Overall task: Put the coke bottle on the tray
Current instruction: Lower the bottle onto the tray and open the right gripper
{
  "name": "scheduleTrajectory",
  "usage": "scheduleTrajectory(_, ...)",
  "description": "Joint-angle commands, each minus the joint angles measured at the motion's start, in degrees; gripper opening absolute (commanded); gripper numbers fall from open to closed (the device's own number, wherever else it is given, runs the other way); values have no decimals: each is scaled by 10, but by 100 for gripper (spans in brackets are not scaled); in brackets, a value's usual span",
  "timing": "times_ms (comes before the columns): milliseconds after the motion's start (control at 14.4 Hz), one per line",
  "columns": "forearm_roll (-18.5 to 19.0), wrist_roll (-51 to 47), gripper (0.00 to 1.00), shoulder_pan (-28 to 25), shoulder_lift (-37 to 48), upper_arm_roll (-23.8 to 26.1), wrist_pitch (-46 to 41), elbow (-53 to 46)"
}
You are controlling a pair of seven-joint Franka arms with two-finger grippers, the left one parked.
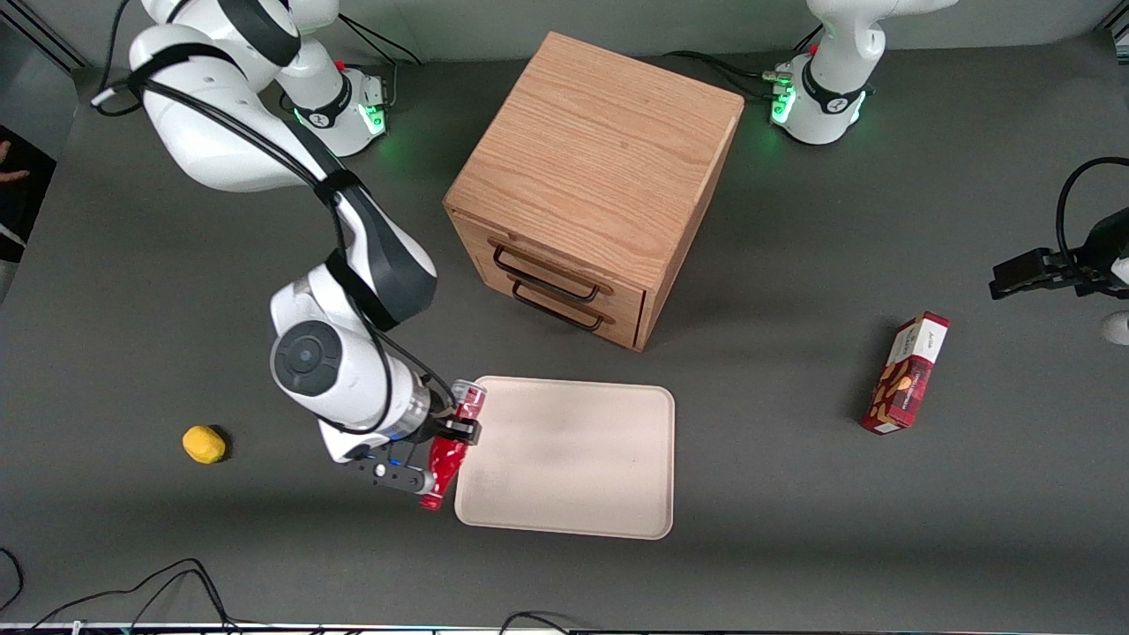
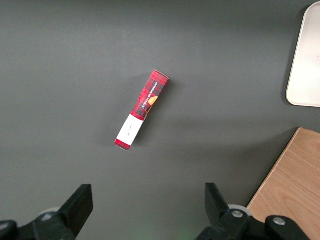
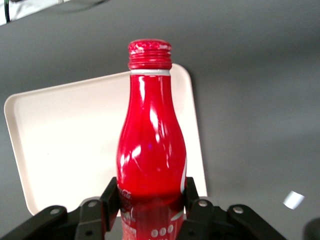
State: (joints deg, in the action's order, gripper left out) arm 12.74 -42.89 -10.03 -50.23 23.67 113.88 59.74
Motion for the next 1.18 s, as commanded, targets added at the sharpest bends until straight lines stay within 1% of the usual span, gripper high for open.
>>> scheduleTrajectory(0, 49, 15, 0, -20, -56, 1, 31, -36)
scheduleTrajectory(70, 71, 11, 0, -26, -78, 1, 48, -35)
scheduleTrajectory(278, 77, 11, 0, -29, -123, -7, 103, -34)
scheduleTrajectory(348, 79, 11, 2, -32, -133, -10, 119, -33)
scheduleTrajectory(417, 85, 11, 7, -36, -134, -17, 122, -33)
scheduleTrajectory(557, 86, 11, 19, -36, -135, -21, 122, -31)
scheduleTrajectory(696, 88, 9, 54, -36, -137, -21, 123, -30)
scheduleTrajectory(765, 89, 0, 92, -37, -137, -21, 123, -30)
scheduleTrajectory(835, 97, -10, 100, -37, -136, -21, 123, -26)
scheduleTrajectory(904, 106, -20, 100, -36, -134, -21, 125, -21)
scheduleTrajectory(1113, 104, -36, 100, -32, -114, -19, 123, -15)
